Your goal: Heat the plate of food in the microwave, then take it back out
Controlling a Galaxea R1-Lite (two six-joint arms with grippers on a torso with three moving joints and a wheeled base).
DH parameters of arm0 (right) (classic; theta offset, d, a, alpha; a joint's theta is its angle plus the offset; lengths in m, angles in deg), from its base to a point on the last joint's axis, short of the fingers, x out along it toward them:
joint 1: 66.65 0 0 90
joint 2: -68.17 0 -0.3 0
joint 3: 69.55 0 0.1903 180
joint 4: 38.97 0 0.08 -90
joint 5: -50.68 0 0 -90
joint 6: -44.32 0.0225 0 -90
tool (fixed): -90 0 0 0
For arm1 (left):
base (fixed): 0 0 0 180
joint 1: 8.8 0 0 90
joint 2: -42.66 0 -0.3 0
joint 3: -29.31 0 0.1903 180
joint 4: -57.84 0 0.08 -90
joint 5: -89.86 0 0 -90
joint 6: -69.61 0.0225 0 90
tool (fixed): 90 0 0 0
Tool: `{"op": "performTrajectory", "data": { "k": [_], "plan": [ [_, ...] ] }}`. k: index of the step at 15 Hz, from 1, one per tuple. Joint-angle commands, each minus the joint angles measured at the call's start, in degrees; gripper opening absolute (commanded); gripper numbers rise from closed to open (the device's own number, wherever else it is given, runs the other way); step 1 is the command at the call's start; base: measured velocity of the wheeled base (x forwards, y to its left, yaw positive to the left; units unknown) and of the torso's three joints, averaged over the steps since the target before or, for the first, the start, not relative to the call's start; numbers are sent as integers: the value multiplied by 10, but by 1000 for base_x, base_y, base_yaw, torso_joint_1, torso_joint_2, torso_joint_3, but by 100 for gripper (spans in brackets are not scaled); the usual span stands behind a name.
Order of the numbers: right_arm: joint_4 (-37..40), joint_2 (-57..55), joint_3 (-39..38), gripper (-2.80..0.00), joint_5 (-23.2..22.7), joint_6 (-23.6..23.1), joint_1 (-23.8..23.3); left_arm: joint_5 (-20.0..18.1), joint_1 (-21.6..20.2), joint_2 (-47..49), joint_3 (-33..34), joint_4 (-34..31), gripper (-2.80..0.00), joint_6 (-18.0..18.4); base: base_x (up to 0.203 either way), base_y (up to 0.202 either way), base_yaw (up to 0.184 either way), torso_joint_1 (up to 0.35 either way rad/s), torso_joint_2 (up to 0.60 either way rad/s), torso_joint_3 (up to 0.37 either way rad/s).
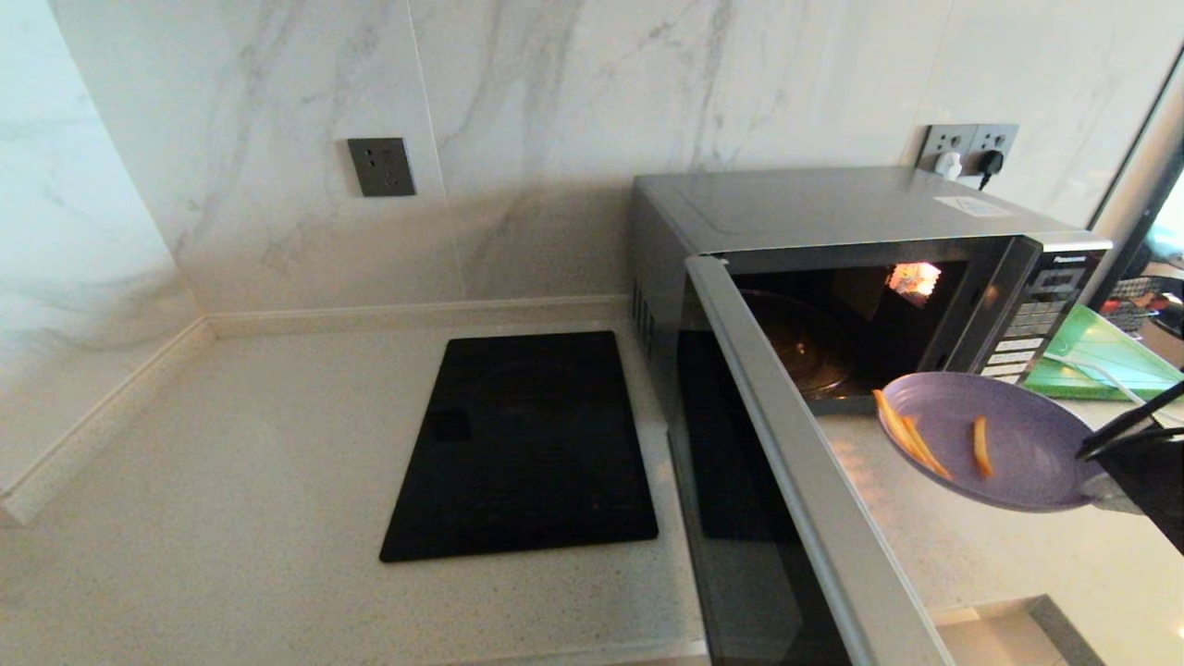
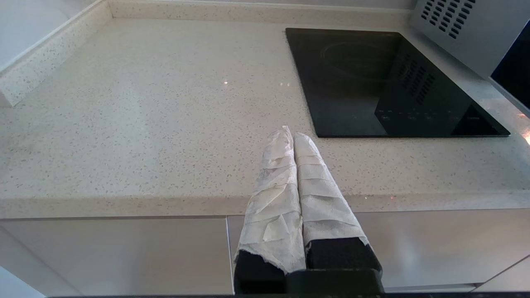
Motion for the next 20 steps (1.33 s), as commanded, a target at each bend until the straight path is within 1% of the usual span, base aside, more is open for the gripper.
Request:
{"op": "performTrajectory", "data": {
  "k": [1, 4, 7, 8, 10, 12, 20],
  "plan": [
    [0, -10, -21, -280, -13, 7, -16, 0, 0, 1, 0, 0, -280, 0, 0, 0, 0, 0, 0, 0],
    [0, -19, -24, -280, -67, 17, -23, 0, 0, 1, 0, 0, -280, 0, 0, 0, 0, 0, 0, 0],
    [-2, -20, -21, -280, -147, 18, -28, 0, 0, 1, 0, 0, -280, 0, 0, 0, 0, 0, 0, 0],
    [-3, -20, -22, -280, -161, 18, -30, 0, 0, 1, 0, 0, -280, 0, 0, 0, 0, 0, 0, 0],
    [-9, -19, -22, -280, -170, 18, -31, 0, 0, 1, 0, 0, -280, 0, 0, 0, 0, 0, 0, 0],
    [-34, -19, -20, -280, -181, 17, -31, 0, 0, 1, 0, 0, -280, 0, 0, 0, 0, 0, 0, 0],
    [-54, -12, -6, -280, -182, 17, -36, 0, 0, 1, 0, 0, -280, 0, 0, 0, 0, 0, 0, 0]
  ]
}}
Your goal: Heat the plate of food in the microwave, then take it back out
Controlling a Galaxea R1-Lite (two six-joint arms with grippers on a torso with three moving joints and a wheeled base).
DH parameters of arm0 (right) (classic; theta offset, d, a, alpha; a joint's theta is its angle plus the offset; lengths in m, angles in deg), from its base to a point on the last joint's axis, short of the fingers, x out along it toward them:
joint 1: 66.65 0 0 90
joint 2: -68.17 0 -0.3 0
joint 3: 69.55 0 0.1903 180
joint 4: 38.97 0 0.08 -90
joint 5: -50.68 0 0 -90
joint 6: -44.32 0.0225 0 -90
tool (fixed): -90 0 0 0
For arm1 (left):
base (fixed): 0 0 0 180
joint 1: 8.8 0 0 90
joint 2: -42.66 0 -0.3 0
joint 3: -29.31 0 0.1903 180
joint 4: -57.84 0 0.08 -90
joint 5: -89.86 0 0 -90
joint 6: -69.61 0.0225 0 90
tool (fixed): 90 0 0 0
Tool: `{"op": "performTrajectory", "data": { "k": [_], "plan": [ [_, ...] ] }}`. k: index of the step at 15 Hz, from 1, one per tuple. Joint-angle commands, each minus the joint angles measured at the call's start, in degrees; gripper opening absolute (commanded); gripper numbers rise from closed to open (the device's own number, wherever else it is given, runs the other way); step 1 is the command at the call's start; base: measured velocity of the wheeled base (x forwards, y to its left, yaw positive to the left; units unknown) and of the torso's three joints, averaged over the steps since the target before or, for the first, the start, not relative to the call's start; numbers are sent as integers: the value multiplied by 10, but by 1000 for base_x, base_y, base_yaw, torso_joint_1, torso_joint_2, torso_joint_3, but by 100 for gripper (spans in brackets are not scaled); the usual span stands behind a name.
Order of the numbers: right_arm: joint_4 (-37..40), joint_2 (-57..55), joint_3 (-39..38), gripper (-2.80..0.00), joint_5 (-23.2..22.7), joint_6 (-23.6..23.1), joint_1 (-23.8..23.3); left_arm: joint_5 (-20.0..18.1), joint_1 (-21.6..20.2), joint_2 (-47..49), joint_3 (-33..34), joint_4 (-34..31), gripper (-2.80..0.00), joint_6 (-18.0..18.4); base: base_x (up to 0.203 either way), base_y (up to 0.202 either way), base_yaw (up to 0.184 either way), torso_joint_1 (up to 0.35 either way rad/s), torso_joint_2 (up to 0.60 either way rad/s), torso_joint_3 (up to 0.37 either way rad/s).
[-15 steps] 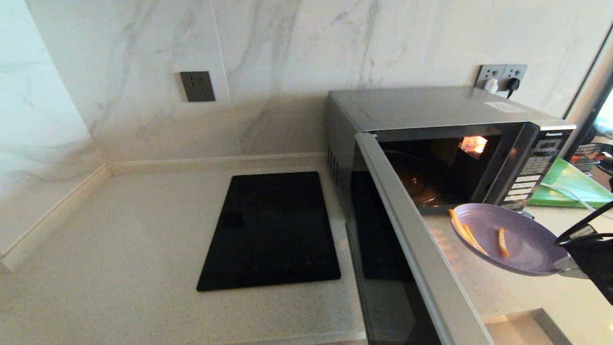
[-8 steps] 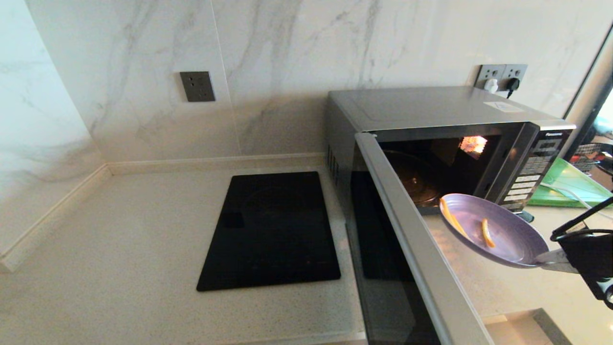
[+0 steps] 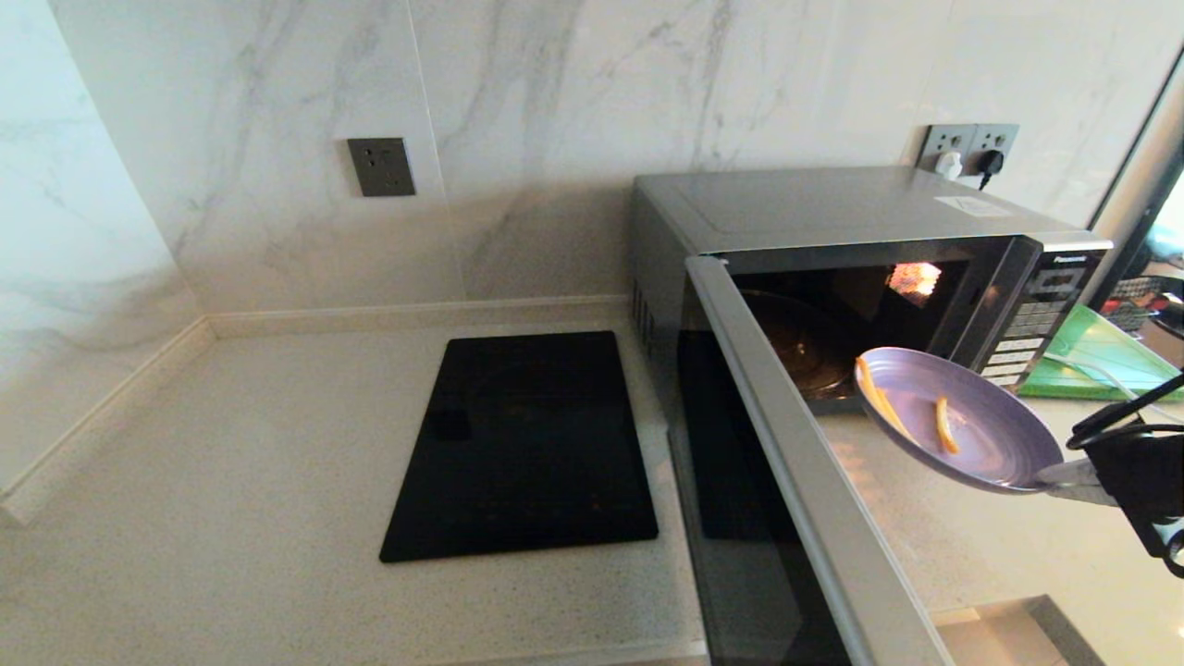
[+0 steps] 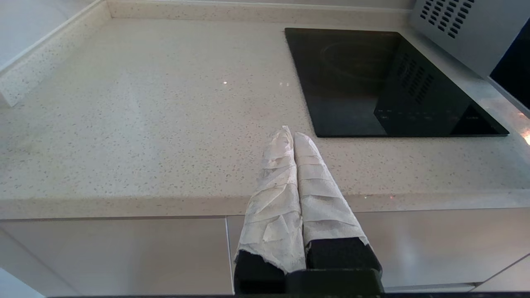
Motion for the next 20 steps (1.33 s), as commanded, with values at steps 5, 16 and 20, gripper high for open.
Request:
{"op": "performTrajectory", "data": {
  "k": [5, 16, 20],
  "plan": [
    [-3, 2, 49, -280, -24, 5, 1, 0, 0, 1, 0, 0, -280, -1, 0, 0, 0, 0, 0, 0],
    [-2, -7, 93, -280, -104, 58, 1, 0, 0, 1, 0, 0, -280, -1, 0, 0, 0, 0, 0, 0],
    [-2, -15, 93, -280, -108, 56, 1, 0, 0, 1, 0, 0, -280, -1, 0, 0, 0, 0, 0, 0]
  ]
}}
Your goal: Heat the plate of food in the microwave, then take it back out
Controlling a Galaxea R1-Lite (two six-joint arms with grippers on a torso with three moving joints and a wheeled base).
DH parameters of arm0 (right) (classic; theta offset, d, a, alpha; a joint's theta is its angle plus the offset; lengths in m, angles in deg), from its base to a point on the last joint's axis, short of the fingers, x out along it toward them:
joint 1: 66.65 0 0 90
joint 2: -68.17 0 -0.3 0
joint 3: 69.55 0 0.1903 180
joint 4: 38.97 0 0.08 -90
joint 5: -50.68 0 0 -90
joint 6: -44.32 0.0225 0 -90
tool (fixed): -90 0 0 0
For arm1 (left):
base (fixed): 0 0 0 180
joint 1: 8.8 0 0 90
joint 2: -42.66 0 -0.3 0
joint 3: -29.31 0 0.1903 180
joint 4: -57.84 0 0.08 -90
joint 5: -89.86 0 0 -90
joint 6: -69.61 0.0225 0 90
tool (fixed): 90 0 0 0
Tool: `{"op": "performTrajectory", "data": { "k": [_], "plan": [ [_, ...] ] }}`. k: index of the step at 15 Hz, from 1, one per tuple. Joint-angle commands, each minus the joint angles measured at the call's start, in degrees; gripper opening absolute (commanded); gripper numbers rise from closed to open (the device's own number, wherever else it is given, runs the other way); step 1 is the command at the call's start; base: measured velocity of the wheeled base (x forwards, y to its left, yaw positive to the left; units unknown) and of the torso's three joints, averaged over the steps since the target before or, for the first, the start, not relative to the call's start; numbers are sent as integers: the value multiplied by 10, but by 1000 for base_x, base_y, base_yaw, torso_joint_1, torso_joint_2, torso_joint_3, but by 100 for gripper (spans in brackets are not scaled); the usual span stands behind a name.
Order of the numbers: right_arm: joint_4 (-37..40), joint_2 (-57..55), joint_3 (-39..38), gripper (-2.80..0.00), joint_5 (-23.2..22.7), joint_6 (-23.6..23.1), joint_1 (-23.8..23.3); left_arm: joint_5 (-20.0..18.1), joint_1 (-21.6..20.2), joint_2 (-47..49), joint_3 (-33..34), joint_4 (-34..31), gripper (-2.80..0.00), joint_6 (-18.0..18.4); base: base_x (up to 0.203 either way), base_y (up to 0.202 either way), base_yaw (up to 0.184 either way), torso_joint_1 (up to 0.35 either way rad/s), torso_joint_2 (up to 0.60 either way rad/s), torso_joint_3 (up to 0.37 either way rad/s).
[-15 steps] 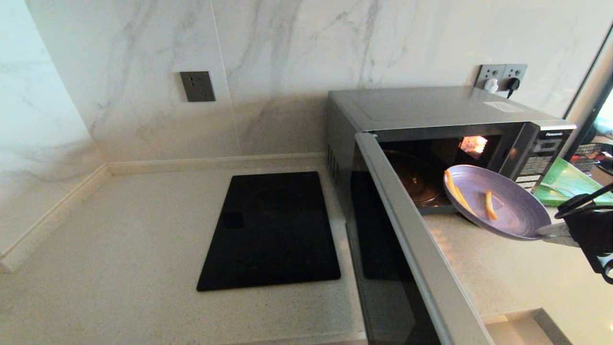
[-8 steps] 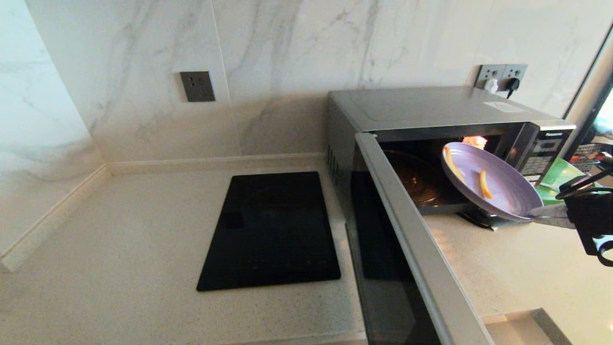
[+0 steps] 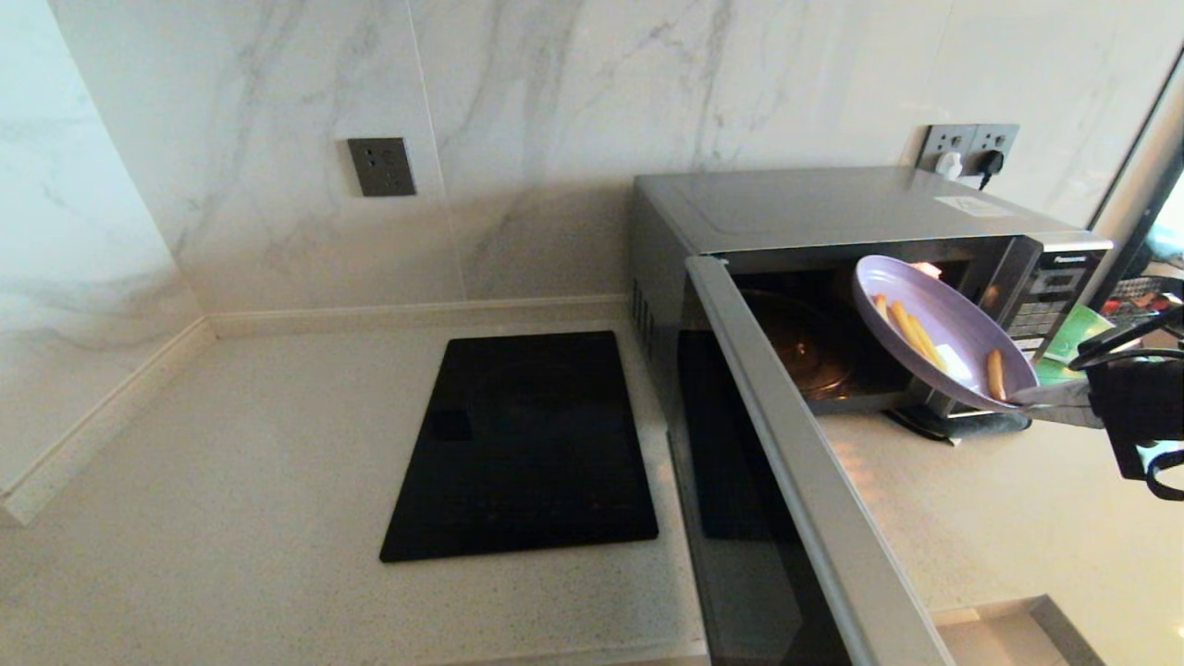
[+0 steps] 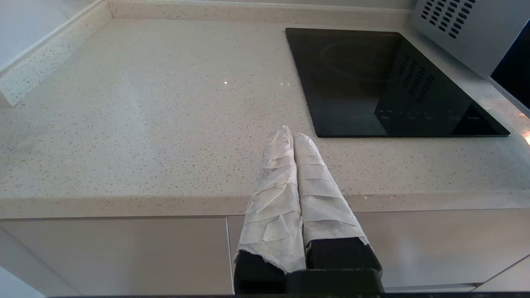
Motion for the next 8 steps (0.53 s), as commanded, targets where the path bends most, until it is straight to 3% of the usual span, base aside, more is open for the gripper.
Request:
{"op": "performTrajectory", "data": {
  "k": [1, 8],
  "plan": [
    [1, -8, -7, -280, 6, -1, -1, 0, 0, 1, 0, 0, -280, 0, 0, 0, 0, 0, 0, 0],
    [0, -30, -43, -280, 127, -70, -17, 0, 0, 1, 0, 0, -280, 0, 0, 0, 0, 0, 0, 0]
  ]
}}
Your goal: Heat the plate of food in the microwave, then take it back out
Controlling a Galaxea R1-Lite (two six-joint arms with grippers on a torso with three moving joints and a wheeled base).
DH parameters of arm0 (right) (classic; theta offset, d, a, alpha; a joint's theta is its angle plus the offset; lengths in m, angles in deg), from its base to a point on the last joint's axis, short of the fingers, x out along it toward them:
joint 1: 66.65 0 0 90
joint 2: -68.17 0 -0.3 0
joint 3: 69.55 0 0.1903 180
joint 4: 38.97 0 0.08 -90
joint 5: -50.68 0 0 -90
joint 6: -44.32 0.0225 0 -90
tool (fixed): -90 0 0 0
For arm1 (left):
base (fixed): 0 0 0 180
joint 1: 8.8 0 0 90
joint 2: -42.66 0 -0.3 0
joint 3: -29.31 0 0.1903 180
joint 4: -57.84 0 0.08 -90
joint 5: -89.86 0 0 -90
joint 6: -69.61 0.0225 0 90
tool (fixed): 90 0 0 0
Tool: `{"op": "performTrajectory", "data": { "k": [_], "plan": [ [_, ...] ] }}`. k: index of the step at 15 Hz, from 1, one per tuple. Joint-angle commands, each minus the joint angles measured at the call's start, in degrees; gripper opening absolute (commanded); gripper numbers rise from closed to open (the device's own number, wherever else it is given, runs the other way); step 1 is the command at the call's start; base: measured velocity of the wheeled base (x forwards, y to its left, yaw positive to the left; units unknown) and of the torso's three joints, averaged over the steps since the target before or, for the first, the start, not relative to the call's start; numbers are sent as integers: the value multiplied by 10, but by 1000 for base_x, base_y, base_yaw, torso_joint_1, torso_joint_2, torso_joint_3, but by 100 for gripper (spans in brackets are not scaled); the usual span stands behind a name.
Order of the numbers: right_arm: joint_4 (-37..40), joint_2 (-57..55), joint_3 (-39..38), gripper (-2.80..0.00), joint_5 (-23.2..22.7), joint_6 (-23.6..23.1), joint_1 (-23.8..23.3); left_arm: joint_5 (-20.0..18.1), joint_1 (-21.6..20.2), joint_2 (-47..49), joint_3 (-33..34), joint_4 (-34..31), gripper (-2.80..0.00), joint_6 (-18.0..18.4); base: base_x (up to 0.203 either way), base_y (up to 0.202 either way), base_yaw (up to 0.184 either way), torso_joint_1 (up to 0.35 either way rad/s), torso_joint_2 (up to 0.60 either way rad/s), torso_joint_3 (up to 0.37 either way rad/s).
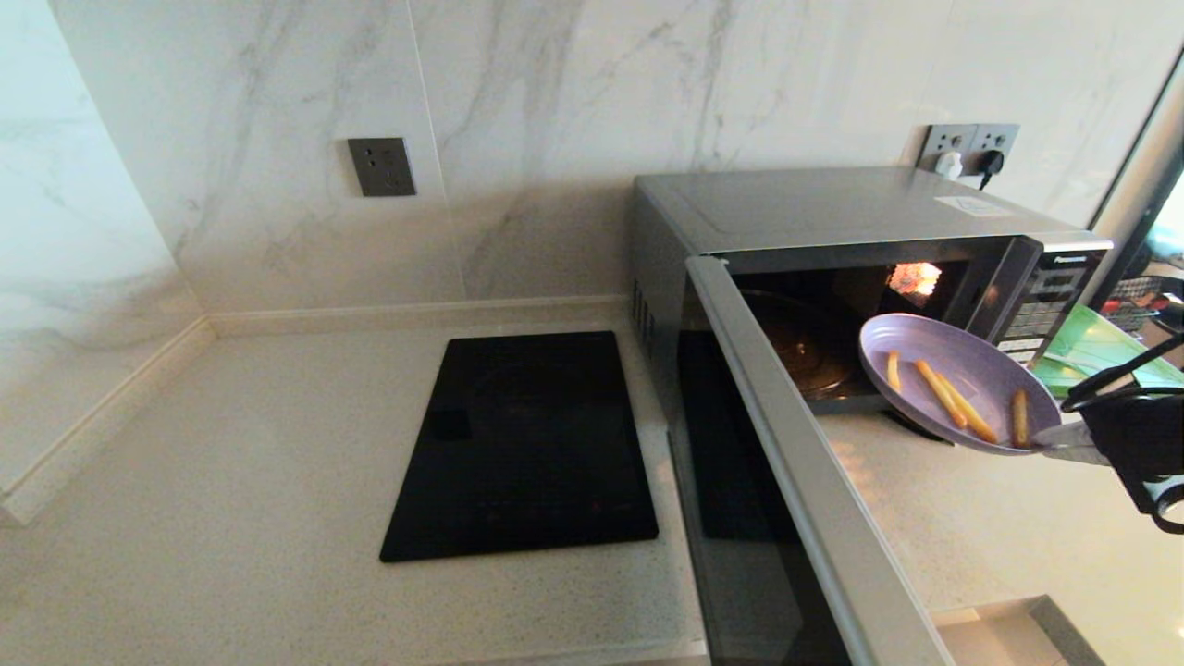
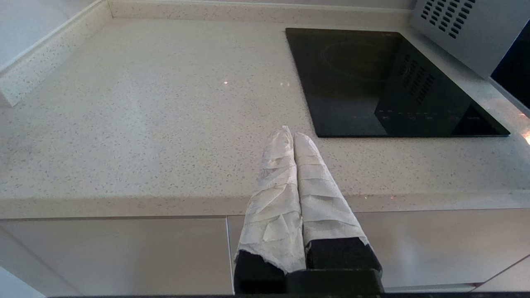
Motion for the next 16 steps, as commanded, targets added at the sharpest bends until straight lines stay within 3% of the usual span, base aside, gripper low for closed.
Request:
{"op": "performTrajectory", "data": {
  "k": [1, 6, 16],
  "plan": [
    [0, -10, -10, -280, 16, -23, -18, 0, 0, 0, 0, 0, -280, -1, 0, 0, 0, 0, 0, 0],
    [-8, -19, -21, -280, 27, -84, -85, 0, 0, 1, 0, 0, -280, -1, 0, 0, 0, 0, 0, 0],
    [-146, -150, -34, -280, 26, -189, -284, 0, 0, 1, 0, 0, -280, -1, 0, 0, 0, 0, 0, 0]
  ]
}}
